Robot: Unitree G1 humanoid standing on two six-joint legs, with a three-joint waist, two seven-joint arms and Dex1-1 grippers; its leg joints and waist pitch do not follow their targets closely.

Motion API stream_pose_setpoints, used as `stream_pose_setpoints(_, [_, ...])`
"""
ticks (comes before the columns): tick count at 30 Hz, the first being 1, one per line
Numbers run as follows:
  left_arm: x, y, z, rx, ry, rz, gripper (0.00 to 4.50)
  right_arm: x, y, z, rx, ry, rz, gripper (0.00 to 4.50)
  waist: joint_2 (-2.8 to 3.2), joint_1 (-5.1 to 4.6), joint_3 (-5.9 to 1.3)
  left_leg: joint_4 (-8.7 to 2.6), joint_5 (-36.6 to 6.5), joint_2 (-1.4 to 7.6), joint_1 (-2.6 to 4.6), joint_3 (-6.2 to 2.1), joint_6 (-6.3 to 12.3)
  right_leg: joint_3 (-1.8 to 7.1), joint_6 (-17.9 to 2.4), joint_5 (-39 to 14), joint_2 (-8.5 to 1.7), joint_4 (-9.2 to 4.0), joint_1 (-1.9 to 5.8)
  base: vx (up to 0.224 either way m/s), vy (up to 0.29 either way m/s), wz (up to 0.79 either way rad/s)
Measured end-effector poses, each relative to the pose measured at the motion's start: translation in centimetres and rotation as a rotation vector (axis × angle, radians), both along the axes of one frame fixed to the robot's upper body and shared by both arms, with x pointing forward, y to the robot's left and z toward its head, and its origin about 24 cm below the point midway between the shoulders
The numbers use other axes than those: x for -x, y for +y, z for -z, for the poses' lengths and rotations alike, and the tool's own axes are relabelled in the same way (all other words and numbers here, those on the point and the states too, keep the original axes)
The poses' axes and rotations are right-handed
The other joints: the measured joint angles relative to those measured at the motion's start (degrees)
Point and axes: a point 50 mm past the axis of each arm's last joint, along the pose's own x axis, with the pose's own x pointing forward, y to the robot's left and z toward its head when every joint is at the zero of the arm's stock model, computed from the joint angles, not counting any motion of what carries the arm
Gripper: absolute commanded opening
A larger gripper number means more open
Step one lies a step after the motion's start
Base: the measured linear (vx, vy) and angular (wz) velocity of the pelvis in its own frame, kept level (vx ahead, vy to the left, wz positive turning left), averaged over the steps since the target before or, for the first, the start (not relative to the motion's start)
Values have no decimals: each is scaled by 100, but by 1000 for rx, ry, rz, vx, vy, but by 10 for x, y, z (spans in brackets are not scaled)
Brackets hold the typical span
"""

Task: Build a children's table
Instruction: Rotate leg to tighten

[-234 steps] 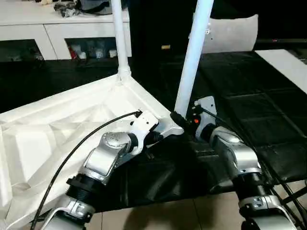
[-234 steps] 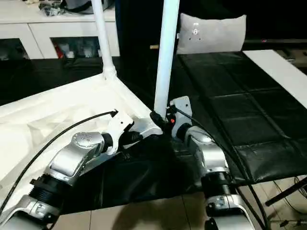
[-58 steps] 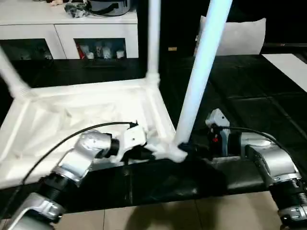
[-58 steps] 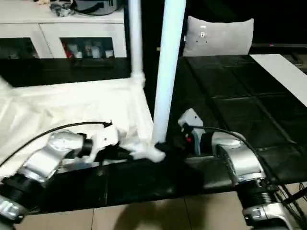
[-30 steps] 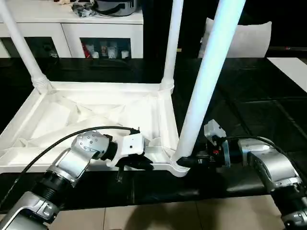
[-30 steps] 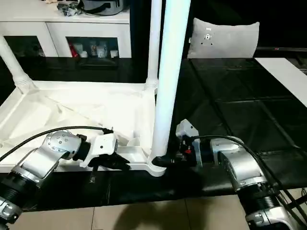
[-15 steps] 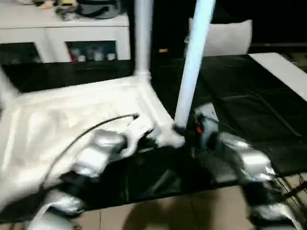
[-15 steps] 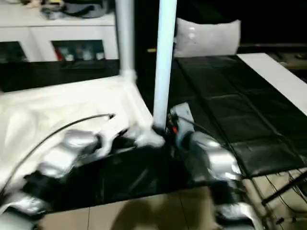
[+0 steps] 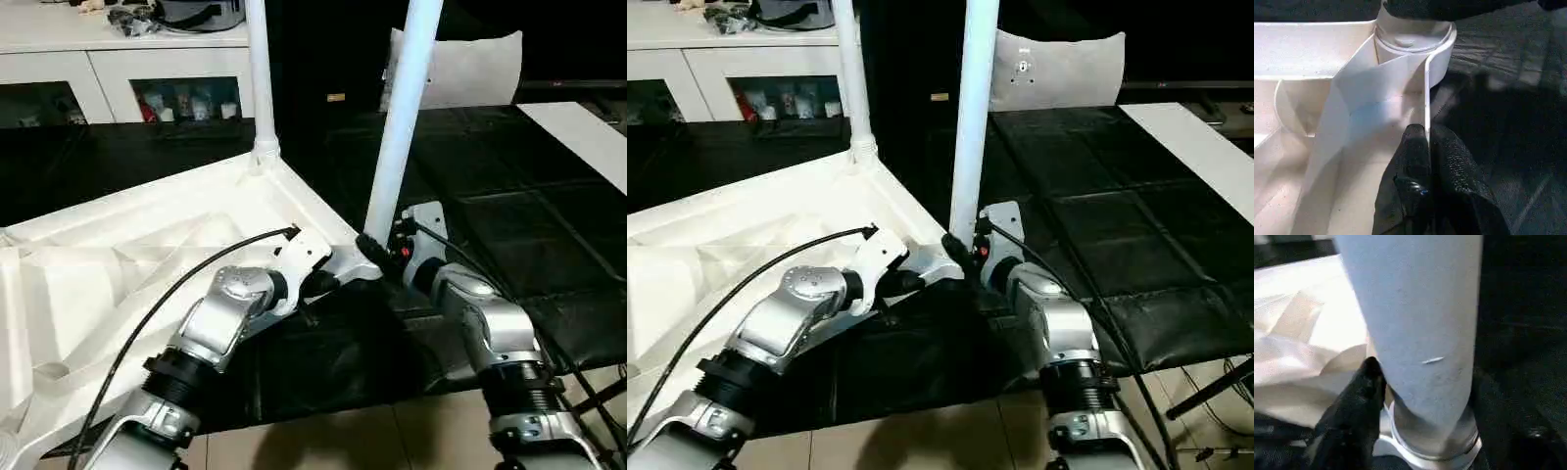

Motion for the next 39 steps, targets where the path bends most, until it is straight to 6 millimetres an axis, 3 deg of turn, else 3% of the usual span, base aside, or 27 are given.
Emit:
stream_pose_setpoints(5, [3,11,-1,-22,-4,83,0,10,-12,2,39,-27,-148,345,4,25,3,1,0,0,0,0,0,1,0,0,-1,1,0,0,0,0])
stream_pose_setpoints(9, [6,32,-4,-58,-7,177,0,25,-25,7,61,-3,-314,384,5,49,3,3,0,1,0,0,1,0,-1,1,0,3,0,0,0,0])
stream_pose_setpoints(16, [16,50,-6,-111,5,375,0,36,-36,-2,80,-17,-563,384,-4,172,3,11,0,1,2,1,0,2,-4,3,-4,4,5,0,0,0])
stream_pose_setpoints(17, [17,52,-6,-116,7,392,0,37,-36,-3,73,-21,-579,360,-5,177,3,11,0,1,3,1,0,2,-4,3,-4,5,5,0,0,0])
stream_pose_setpoints(24, [27,57,-7,-141,43,528,0,40,-41,-3,40,-6,-678,308,-14,225,0,14,0,1,3,1,0,2,-5,4,-4,10,6,0,0,0])
stream_pose_setpoints(27, [28,57,-7,-147,43,548,0,43,-38,-2,21,2,-725,297,-16,240,-2,16,1,1,4,2,0,3,-5,4,-5,12,6,0,0,0])
stream_pose_setpoints(32, [30,54,-7,-147,46,574,0,46,-31,-1,-26,11,-786,240,-27,320,-7,16,1,2,6,2,1,3,-5,4,-4,13,7,0,0,0])
stream_pose_setpoints(39, [32,54,-7,-146,51,589,0,47,-31,1,-45,24,-803,200,-41,328,-13,17,0,1,5,3,0,3,-4,3,-5,12,7,0,0,0])
